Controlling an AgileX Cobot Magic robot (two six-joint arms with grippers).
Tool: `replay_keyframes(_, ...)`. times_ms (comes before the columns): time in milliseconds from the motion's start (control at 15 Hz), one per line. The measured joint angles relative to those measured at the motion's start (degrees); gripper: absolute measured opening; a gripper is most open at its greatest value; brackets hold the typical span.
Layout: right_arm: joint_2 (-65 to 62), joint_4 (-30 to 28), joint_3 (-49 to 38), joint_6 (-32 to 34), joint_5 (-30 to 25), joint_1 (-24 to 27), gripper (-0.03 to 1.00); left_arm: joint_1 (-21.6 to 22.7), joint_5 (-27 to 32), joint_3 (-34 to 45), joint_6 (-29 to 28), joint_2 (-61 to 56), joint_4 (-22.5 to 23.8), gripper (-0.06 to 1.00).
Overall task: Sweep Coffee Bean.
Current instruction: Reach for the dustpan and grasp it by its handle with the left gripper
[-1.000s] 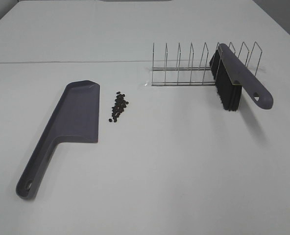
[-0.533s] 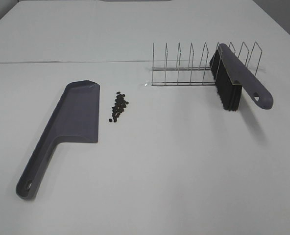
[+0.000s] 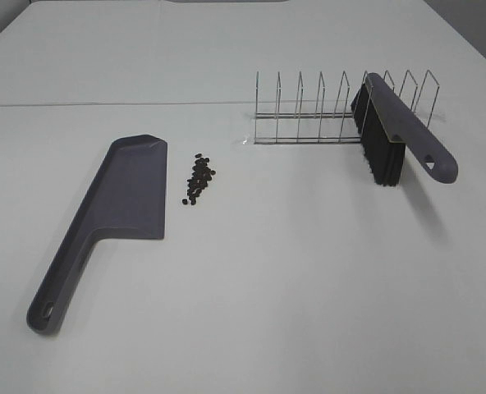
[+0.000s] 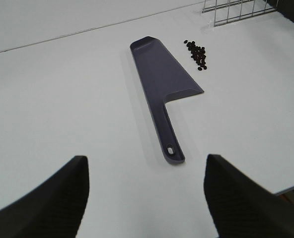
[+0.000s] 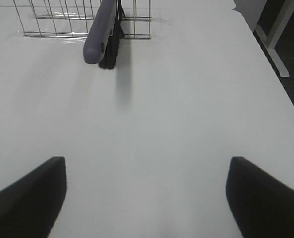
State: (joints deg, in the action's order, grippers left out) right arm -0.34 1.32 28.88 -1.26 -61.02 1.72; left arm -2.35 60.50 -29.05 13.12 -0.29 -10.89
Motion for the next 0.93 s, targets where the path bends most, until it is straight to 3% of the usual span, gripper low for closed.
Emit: replay_keyframes(933, 0.0, 0.0, 0.0, 0.0, 0.0, 0.0, 0.82, 0.0, 0.0, 0.0, 0.0, 0.0, 0.0, 0.64)
